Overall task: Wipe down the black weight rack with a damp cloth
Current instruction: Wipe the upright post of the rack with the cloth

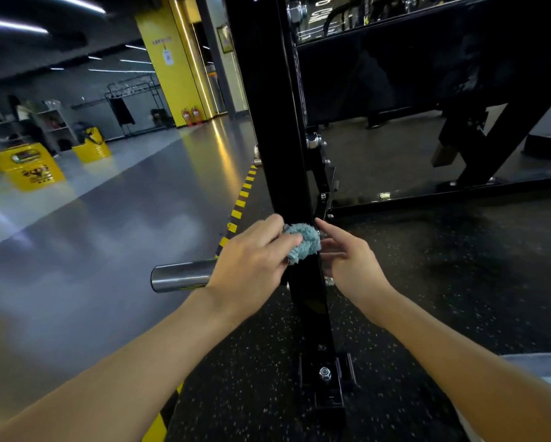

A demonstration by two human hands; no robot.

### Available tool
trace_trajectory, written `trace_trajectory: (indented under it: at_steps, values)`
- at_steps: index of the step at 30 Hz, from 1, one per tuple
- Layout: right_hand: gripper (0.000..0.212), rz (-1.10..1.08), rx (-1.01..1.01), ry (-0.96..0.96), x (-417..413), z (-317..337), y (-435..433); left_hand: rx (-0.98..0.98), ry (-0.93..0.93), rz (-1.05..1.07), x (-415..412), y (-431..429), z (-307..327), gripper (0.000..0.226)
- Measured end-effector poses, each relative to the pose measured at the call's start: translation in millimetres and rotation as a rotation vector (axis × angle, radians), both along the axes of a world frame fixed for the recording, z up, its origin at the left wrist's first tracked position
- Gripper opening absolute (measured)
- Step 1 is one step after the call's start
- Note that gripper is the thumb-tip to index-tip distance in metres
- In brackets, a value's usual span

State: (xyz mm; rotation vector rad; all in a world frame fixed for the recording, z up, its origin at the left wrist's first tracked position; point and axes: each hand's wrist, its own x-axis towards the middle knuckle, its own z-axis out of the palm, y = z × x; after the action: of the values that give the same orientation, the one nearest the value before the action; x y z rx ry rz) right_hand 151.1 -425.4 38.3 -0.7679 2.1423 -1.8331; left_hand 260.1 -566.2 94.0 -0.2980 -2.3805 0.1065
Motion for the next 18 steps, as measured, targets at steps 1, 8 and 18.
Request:
trace_trajectory:
  at_steps: [1, 8, 18]
  values:
    - [0.079, 0.001, -0.012, -0.008, 0, -2, 0, -0.028, -0.021, -0.006, 1, 1, -1, 0.029]
    - [0.082, 0.001, -0.116, -0.059, 1, -11, 2, 0.026, 0.05, 0.052, -3, 12, -20, 0.026]
    - [0.062, 0.011, -0.034, -0.142, 17, -49, 6, 0.225, 0.082, 0.175, 4, 15, -103, 0.041]
